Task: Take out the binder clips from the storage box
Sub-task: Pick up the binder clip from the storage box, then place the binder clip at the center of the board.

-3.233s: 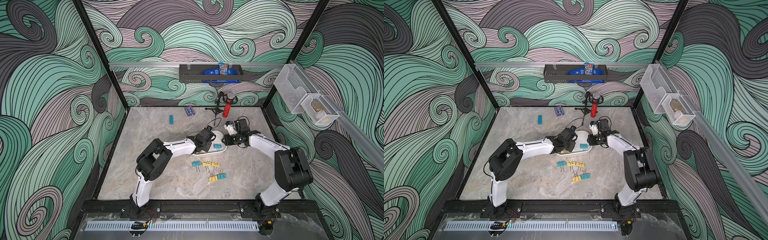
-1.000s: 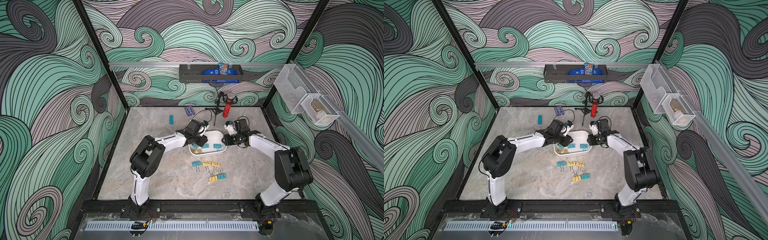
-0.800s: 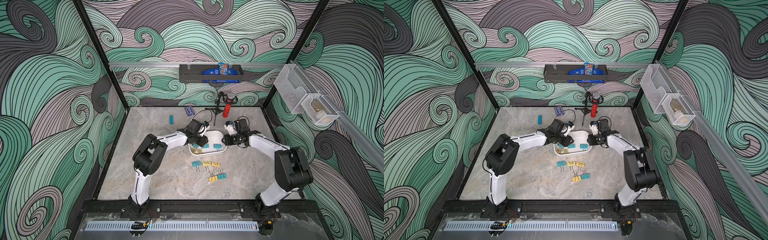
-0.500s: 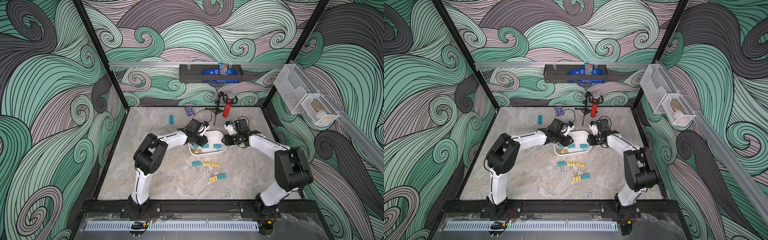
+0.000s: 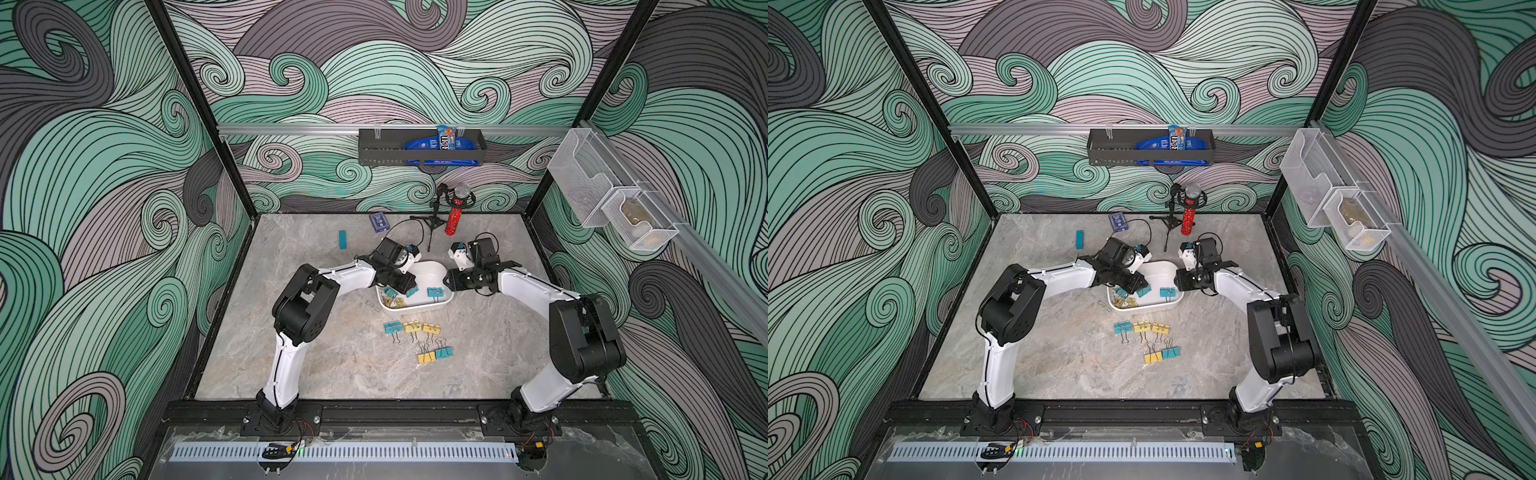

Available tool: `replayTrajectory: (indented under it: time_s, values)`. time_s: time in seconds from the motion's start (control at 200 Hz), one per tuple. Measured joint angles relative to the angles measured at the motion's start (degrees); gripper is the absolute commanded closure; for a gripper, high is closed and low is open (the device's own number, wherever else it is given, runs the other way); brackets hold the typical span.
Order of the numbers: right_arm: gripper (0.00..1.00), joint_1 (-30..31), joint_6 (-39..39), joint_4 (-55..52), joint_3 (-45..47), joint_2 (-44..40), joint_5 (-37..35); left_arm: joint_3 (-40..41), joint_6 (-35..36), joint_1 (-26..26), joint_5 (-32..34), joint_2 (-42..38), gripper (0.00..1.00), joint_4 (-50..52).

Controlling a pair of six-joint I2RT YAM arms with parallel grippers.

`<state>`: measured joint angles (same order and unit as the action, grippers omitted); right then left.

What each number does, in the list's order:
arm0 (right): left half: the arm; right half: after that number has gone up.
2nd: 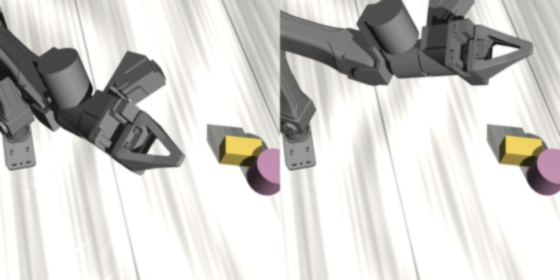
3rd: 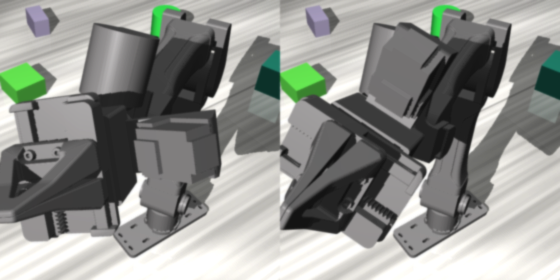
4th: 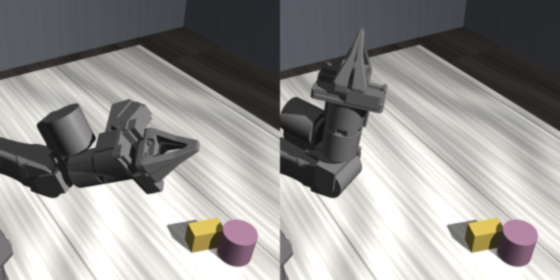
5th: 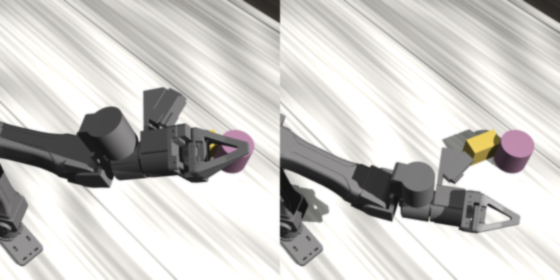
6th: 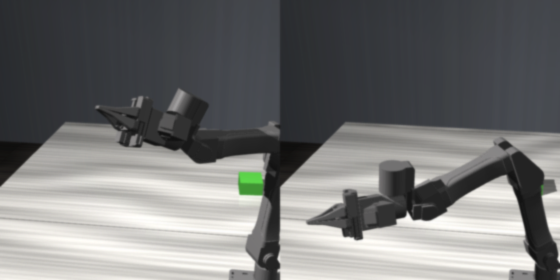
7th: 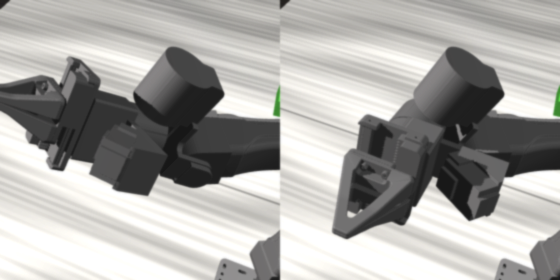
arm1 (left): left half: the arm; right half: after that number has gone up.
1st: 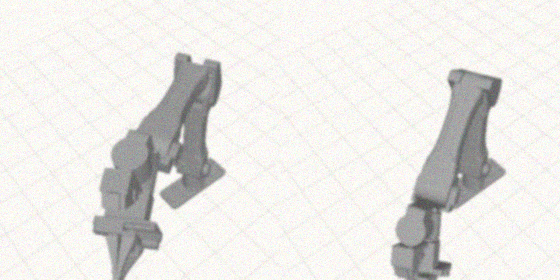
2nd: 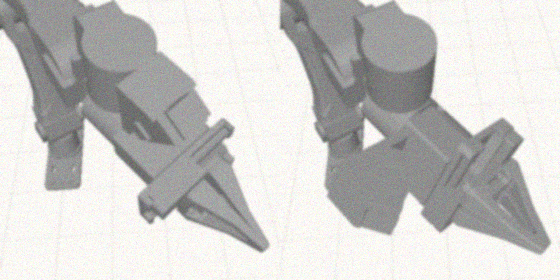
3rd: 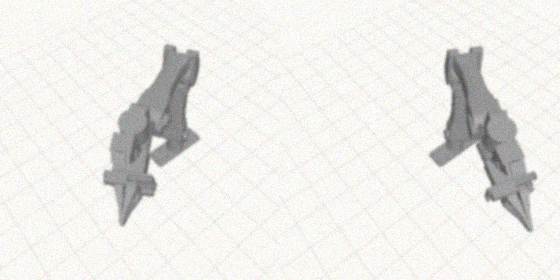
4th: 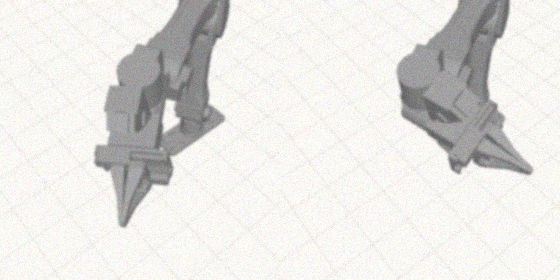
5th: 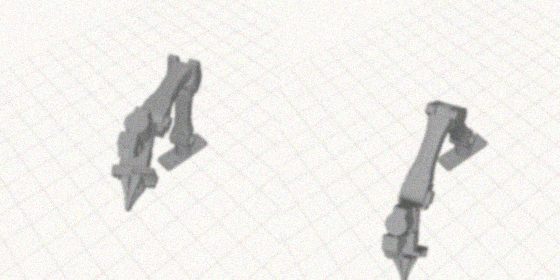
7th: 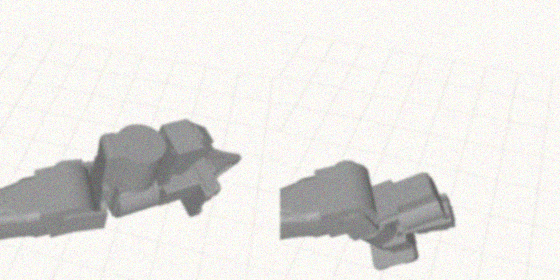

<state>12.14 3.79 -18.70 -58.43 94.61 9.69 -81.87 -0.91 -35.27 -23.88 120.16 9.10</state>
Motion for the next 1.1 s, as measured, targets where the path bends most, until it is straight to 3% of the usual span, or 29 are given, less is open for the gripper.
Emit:
replayTrajectory:
  time_s: [0.275, 0.68, 1.101]
  values:
    - [0.56, 0.0, 0.0, 0.0, 0.0, 0.0, -0.02, 0.98, 0.13, 0.24, -2.08, -1.7, 1.0, -0.26]
    - [0.56, 0.0, -0.02, 0.0, 0.0, 0.0, -0.02, 3.45, 1.73, 0.26, -2.25, -16.26, 1.0, -0.17]
    - [0.56, 0.0, -0.02, 0.0, 0.0, 0.35, -0.02, 20.37, 1.84, 0.26, -2.38, -34.05, 1.0, -0.72]
